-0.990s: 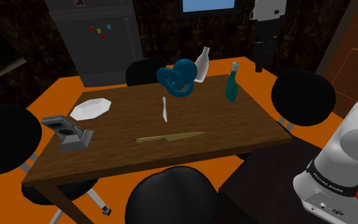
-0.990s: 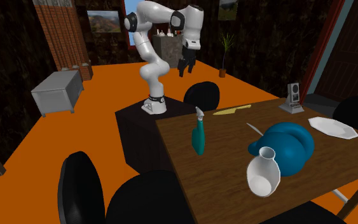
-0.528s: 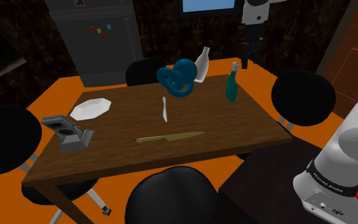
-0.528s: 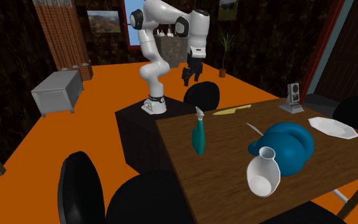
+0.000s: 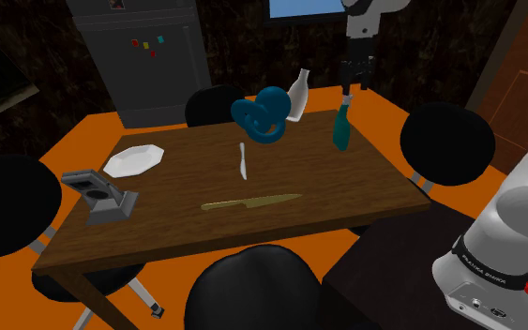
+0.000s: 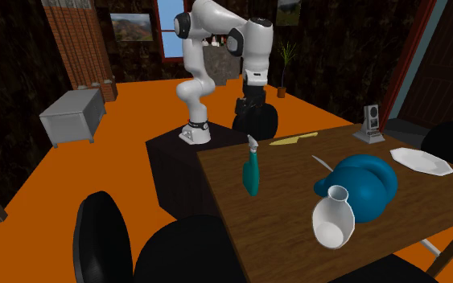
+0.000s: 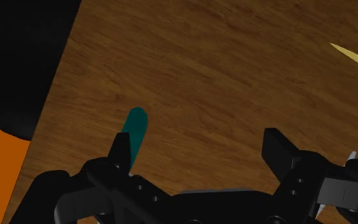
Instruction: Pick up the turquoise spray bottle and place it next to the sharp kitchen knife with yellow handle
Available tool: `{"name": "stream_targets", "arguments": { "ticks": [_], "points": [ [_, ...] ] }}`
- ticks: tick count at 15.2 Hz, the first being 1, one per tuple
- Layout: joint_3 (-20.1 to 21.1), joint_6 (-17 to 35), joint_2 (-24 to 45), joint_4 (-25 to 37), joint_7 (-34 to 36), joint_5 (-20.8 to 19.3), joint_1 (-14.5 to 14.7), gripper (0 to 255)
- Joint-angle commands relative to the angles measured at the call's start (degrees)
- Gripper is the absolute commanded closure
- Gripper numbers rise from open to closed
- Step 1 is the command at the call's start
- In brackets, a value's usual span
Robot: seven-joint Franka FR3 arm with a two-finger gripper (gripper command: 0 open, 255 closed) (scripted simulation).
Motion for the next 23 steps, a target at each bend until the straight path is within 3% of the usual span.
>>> {"name": "stream_targets", "arguments": {
  "ticks": [1,10,17,23],
  "points": [
    [-0.88,0.6,4.69,4.21,-0.74,1.72,-0.72,0],
    [-2.88,-1.47,23.77,25.34,-3.21,9.69,-6.23,0],
    [-2.59,3.77,24.06,20.37,-3.52,9.99,-5.8,0],
    [-2.57,4.19,24.12,20.0,-3.55,10.03,-5.77,0]
  ]
}}
